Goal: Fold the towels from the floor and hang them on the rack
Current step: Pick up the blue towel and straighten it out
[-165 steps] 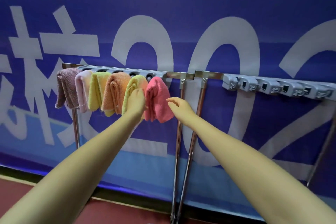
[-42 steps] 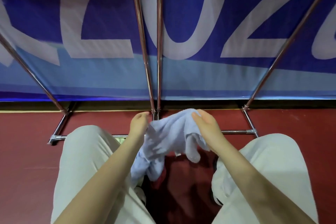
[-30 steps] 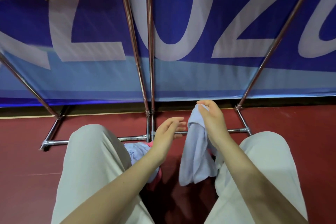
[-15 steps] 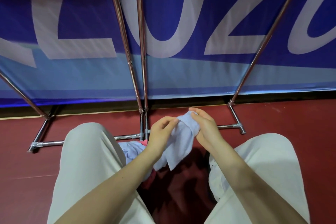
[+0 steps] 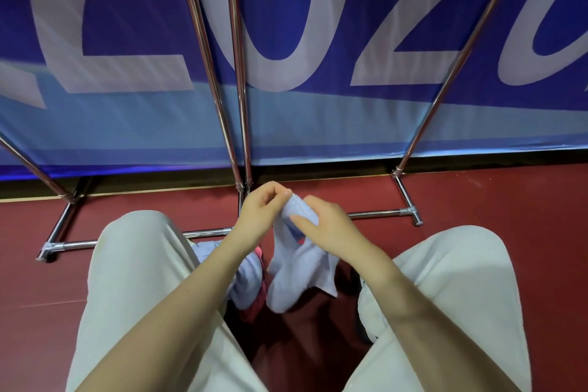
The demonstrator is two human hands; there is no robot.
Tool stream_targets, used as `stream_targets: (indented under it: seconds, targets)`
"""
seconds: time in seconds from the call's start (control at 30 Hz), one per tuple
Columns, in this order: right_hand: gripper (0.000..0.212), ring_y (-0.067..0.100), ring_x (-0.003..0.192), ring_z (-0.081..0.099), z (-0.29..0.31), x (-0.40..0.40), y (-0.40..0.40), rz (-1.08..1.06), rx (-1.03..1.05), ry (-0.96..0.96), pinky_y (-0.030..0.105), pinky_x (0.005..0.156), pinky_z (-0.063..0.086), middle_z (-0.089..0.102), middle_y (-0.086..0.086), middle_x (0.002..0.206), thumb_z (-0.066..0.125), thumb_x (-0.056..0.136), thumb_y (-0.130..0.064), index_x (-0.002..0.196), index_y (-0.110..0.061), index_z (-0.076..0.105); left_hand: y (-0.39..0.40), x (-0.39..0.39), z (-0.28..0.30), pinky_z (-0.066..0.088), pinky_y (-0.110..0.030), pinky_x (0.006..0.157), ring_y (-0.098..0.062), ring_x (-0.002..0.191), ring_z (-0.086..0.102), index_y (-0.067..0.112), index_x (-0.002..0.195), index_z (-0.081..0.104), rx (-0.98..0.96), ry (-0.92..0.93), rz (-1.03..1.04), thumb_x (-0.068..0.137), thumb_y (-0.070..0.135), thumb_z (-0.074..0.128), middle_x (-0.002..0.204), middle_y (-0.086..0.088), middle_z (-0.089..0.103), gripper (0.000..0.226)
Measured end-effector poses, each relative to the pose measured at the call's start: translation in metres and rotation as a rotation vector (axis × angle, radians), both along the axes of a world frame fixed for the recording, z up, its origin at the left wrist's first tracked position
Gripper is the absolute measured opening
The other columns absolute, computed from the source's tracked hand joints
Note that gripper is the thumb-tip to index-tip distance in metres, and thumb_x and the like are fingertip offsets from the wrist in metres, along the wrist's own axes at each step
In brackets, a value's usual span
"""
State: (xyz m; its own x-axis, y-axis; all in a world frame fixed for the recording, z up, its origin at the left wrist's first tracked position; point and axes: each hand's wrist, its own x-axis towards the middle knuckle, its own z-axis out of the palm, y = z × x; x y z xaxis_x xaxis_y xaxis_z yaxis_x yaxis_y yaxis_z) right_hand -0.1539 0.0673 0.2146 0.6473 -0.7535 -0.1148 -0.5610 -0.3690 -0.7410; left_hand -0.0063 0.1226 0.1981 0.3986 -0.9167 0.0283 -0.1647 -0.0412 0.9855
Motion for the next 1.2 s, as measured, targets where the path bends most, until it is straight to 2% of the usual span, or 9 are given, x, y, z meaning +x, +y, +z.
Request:
stream_targets:
  seconds: [0.13, 0.3, 0.43, 0.53, 0.63, 0.8, 1.0, 1.1, 1.2]
  targets:
    - [0.034, 0.014, 0.059, 0.034, -0.011, 0.000, 0.000, 0.063, -0.021, 0.008, 0.031, 0.056, 0.028, 0.038, -0.006, 0.062, 0.052, 0.095, -0.025, 0.067, -0.021, 0.032, 0.003, 0.006, -0.001, 0.039, -0.015, 0.066, -0.002, 0.065, 0.046, 0.006, 0.073, 0.054, 0.019, 0.036, 0.049, 0.097, 0.011, 0.054, 0.068, 0.009, 0.052, 0.024]
    - [0.007, 0.016, 0.069, 0.046, -0.020, 0.002, 0.005, 0.010, 0.012, -0.041, 0.028, 0.061, 0.035, 0.053, -0.002, 0.077, 0.044, 0.097, -0.018, 0.093, -0.019, 0.049, 0.010, 0.013, -0.005, 0.034, -0.022, 0.060, -0.006, 0.060, 0.038, 0.018, 0.066, 0.046, 0.082, 0.143, 0.120, 0.098, 0.020, 0.054, 0.060, 0.010, 0.043, 0.033]
    - [0.020, 0.013, 0.076, 0.050, -0.025, 0.005, 0.012, -0.055, 0.121, -0.058, 0.021, 0.062, 0.038, 0.056, -0.004, 0.088, 0.043, 0.092, -0.010, 0.106, -0.021, 0.051, 0.016, 0.011, -0.007, 0.031, -0.022, 0.059, -0.003, 0.056, 0.034, 0.019, 0.065, 0.044, 0.110, 0.148, 0.148, 0.098, 0.021, 0.053, 0.057, 0.014, 0.039, 0.035]
    - [0.015, 0.014, 0.088, 0.055, -0.026, 0.004, 0.015, -0.035, 0.147, -0.109, 0.026, 0.075, 0.043, 0.060, -0.007, 0.098, 0.051, 0.093, -0.021, 0.107, -0.024, 0.053, 0.019, 0.014, -0.004, 0.032, -0.020, 0.058, -0.005, 0.057, 0.034, 0.017, 0.068, 0.043, 0.120, 0.099, 0.127, 0.099, 0.023, 0.052, 0.061, 0.009, 0.038, 0.033]
    - [0.017, 0.018, 0.087, 0.058, -0.026, 0.002, 0.015, 0.012, 0.019, -0.081, 0.032, 0.078, 0.044, 0.064, -0.003, 0.096, 0.048, 0.097, -0.032, 0.112, -0.023, 0.053, 0.022, 0.017, 0.001, 0.032, -0.016, 0.055, -0.004, 0.056, 0.033, 0.017, 0.068, 0.042, 0.126, 0.049, 0.118, 0.099, 0.025, 0.052, 0.062, 0.010, 0.037, 0.034]
    - [0.018, 0.029, 0.074, 0.053, -0.026, 0.000, 0.010, 0.045, -0.184, 0.025, 0.039, 0.067, 0.040, 0.061, 0.008, 0.078, 0.041, 0.100, -0.026, 0.107, -0.014, 0.053, 0.026, 0.025, 0.008, 0.030, -0.014, 0.054, -0.003, 0.057, 0.032, 0.018, 0.067, 0.041, 0.098, 0.040, 0.156, 0.098, 0.024, 0.052, 0.062, 0.010, 0.036, 0.034]
    - [0.016, 0.023, 0.066, 0.045, -0.044, -0.007, 0.000, 0.053, -0.117, 0.181, 0.037, 0.059, 0.032, 0.048, -0.001, 0.068, 0.034, 0.101, -0.019, 0.106, -0.015, 0.048, 0.029, 0.045, 0.014, 0.023, -0.025, 0.052, -0.007, 0.057, 0.026, 0.022, 0.062, 0.038, 0.052, 0.132, 0.358, 0.098, 0.027, 0.051, 0.058, 0.010, 0.031, 0.039]
    - [0.014, 0.019, 0.065, 0.043, -0.056, -0.010, -0.007, 0.006, -0.005, 0.111, 0.035, 0.061, 0.033, 0.049, -0.001, 0.071, 0.035, 0.100, -0.017, 0.095, -0.021, 0.048, 0.032, 0.064, 0.017, 0.023, -0.024, 0.051, -0.006, 0.056, 0.025, 0.023, 0.063, 0.036, 0.005, 0.157, 0.497, 0.099, 0.025, 0.050, 0.061, 0.007, 0.030, 0.039]
    - [0.022, 0.005, 0.062, 0.041, -0.060, -0.011, -0.010, -0.057, 0.050, -0.048, 0.020, 0.061, 0.034, 0.047, -0.010, 0.069, 0.040, 0.100, -0.012, 0.085, -0.025, 0.051, 0.037, 0.085, 0.015, 0.028, -0.027, 0.058, -0.008, 0.058, 0.028, 0.021, 0.065, 0.036, 0.035, 0.039, 0.637, 0.099, 0.027, 0.049, 0.063, 0.005, 0.033, 0.037]
